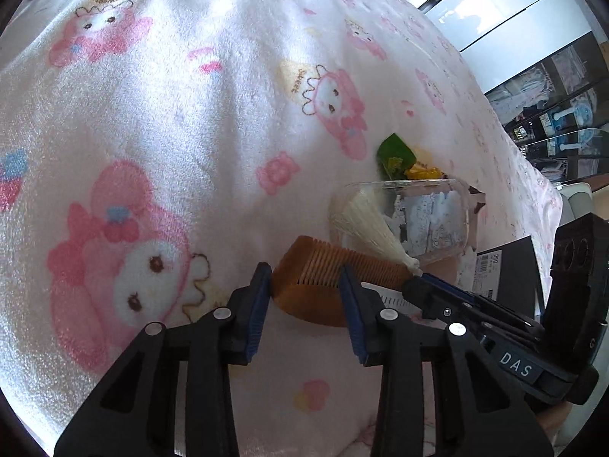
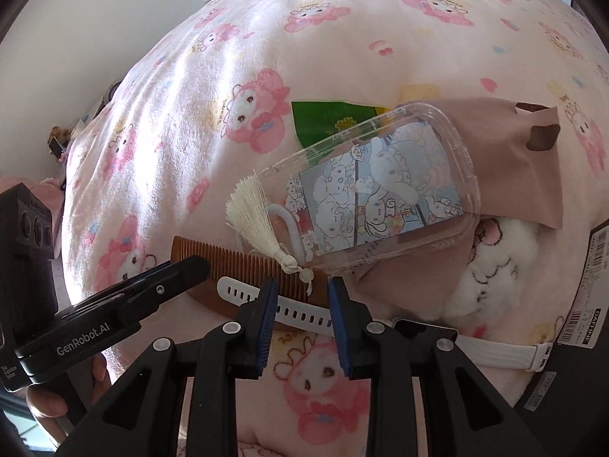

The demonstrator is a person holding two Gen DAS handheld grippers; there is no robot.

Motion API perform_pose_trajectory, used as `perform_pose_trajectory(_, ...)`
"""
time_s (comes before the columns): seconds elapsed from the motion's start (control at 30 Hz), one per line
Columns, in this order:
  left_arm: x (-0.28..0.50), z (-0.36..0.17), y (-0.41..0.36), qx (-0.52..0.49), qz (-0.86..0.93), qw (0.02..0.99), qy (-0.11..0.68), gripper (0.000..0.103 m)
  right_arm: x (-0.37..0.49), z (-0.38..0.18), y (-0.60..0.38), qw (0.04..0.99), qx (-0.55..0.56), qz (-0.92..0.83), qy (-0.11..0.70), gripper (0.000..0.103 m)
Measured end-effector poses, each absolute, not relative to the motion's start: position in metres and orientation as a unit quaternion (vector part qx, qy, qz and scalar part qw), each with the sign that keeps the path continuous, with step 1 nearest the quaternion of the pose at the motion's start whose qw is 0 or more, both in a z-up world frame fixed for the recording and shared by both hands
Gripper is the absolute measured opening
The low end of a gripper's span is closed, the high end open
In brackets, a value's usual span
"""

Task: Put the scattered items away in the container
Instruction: 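Close the left gripper on the wooden comb and lift it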

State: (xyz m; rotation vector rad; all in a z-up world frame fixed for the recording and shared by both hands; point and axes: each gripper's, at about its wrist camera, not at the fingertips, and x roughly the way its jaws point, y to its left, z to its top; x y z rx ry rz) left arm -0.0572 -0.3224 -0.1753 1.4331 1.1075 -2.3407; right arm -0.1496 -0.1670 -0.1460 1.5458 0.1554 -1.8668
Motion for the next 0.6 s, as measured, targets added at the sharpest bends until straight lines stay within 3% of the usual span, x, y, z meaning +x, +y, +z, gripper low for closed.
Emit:
perform_pose_trajectory(0.07,-0.053,-0.162,-0.322,0.471,-0.795,0.085,0.373,0.037,-0.147,-0.129,-0.162,0.357,0.587,-0.725,0.039,0.024)
perform_pose_trajectory(0.1,-0.050,-0.155,-0.322,0.465,-0.798,0.074,0.376,0.025,-0.145,-0.119,-0.160,0.369,0.581,-0.725,0.026,0.021)
perform_pose_trajectory(0.13,-0.048,-0.149,-0.319,0.458,-0.799,0.055,0.385,0.022,-0.142,-0.109,-0.159,0.387,0.577,-0.719,0.006,0.018)
perform_pose_trajectory(0.2,-0.038,-0.138,-0.307,0.450,-0.804,0.041,0.386,0.022,-0.133,-0.089,-0.160,0.412,0.569,-0.712,-0.019,0.017)
perform_pose_trajectory(0.3,-0.041,-0.124,-0.290,0.451,-0.820,0.057,0.348,0.022,-0.116,-0.071,-0.169,0.407,0.534,-0.741,0.022,0.018)
perform_pose_trajectory(0.6,-0.027,-0.147,-0.306,0.463,-0.807,0.098,0.354,0.024,-0.134,-0.107,-0.106,0.330,0.570,-0.752,0.041,0.018)
